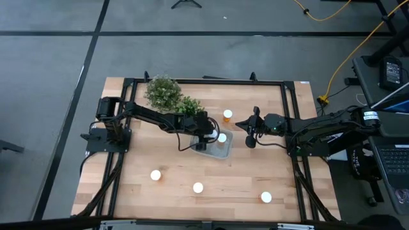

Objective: Pick and place pill bottles into a basket
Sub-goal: Put the orange pill bottle into the grey bin

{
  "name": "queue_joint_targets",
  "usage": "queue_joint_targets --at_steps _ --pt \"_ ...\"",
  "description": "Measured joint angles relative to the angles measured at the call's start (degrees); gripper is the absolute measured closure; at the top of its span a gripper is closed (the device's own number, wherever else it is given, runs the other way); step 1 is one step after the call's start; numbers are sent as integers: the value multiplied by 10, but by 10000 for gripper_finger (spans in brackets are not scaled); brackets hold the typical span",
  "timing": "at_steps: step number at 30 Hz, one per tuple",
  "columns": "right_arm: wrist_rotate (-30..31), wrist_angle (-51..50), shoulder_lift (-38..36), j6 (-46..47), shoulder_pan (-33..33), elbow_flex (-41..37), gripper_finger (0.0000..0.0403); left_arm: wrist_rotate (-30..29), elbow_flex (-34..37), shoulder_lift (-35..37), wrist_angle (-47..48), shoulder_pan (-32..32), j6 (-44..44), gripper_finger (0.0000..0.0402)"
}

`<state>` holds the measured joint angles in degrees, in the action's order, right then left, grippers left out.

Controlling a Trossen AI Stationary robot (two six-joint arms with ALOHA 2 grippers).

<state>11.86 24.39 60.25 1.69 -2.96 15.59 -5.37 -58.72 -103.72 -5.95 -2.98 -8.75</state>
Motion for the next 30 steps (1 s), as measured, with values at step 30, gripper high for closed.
queue_joint_targets --at_steps 30 --pt "0 -6 0 -5 0 0 386 37 -1 333 363 55 16 198"
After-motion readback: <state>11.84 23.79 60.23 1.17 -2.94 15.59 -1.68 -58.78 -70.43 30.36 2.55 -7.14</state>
